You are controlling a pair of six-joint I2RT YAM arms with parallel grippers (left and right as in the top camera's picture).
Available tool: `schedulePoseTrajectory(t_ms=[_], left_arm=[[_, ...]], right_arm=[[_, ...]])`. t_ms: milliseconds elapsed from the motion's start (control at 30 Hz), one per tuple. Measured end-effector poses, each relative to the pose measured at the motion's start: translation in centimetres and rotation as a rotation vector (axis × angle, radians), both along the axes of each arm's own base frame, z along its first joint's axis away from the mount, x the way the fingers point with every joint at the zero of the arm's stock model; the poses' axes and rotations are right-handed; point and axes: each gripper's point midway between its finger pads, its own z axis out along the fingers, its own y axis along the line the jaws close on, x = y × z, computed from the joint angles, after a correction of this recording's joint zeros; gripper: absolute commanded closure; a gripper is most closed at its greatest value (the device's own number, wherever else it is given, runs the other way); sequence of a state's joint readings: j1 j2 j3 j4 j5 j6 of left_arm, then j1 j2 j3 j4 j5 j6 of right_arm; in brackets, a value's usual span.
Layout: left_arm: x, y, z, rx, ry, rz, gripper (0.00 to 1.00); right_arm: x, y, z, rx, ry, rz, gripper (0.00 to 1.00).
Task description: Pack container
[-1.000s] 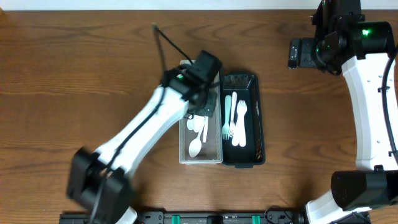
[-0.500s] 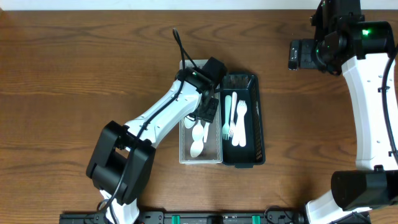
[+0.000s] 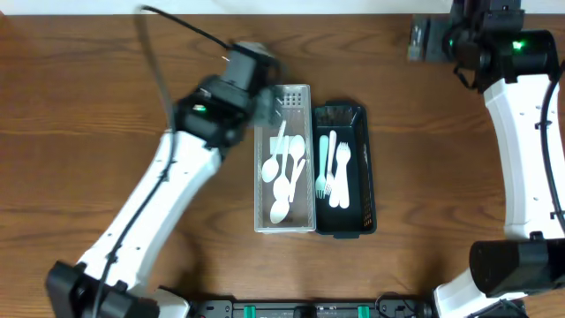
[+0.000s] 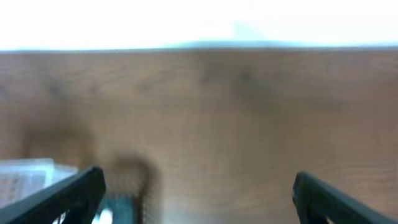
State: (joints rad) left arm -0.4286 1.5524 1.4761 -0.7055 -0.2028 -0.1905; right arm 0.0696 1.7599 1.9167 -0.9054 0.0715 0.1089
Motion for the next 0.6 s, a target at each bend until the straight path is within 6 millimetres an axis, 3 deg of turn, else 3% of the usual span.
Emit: schedulePoseTrajectory(t_ms=[133, 300, 467, 600], left_arm=[[4.1, 5.6, 2.4, -0.023, -0.146, 0.166, 0.02], [8.3, 11.8, 3.9, -0.041, -0.288, 0.322, 0.02], [8.8, 16.8, 2.9, 0.000, -0.274, 0.413, 0.02], [8.4, 18.3, 2.6, 0.030, -0.262, 0.424, 0.02]], right_arm=[[3.7, 0.3, 0.5, -0.007, -0.112, 0.012, 0.01], [7.0, 0.4, -2.8, -0.020, -0.108, 0.016, 0.01], [7.3, -0.5, -5.4, -0.068, -0.047, 0.026, 0.01], [6.4, -2.7, -6.2, -0.087, 0.006, -0.002, 0.01]])
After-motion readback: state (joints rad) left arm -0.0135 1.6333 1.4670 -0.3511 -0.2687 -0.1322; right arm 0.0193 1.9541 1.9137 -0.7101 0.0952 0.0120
